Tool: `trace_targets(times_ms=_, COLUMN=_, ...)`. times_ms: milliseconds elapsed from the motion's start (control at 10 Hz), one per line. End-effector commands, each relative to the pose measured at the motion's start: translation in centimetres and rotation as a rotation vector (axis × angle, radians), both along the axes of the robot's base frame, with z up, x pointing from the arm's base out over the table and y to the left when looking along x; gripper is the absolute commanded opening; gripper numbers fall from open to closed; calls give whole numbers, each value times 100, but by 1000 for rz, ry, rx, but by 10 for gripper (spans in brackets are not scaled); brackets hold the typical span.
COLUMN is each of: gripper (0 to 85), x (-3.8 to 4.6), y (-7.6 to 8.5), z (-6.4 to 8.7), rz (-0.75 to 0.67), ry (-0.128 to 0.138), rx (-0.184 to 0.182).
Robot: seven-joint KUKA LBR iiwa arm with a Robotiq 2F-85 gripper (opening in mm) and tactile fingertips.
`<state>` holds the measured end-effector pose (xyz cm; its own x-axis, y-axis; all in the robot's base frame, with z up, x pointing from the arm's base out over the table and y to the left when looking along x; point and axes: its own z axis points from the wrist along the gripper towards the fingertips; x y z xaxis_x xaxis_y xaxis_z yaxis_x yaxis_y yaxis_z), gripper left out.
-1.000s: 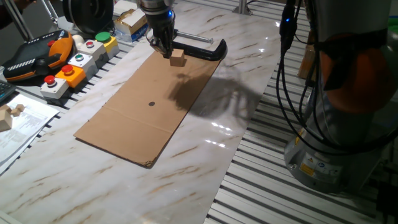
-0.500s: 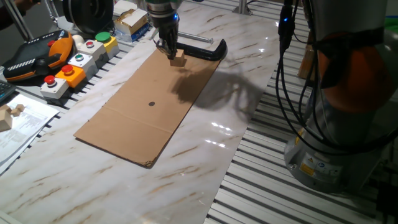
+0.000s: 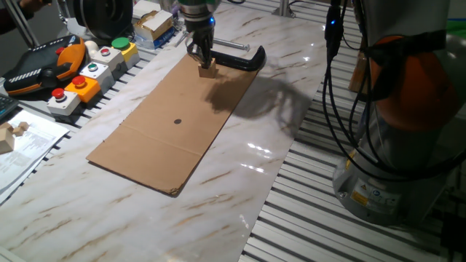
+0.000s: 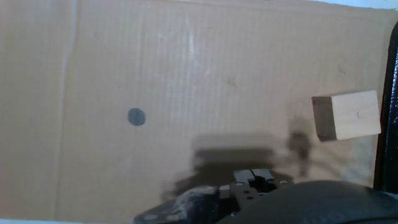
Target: Hold a small block with the gripper and sweep it from left to right on the table
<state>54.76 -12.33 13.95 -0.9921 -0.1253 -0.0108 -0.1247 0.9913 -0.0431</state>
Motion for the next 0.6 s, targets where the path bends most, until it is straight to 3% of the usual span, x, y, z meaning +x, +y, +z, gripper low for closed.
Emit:
trace_targets(times_ms=0, gripper=7, x=-7, y=-33, z=-30, rz=-12, ry=-9, rx=-3)
trace_targets(times_ms=400, gripper=7, x=4, y=-123, z=-121, rz=-54, ry=-30, rx=-9)
trace_targets(times_ms=500, gripper=7, x=8, y=-118, z=-121, rz=-54, ry=-24, rx=-9)
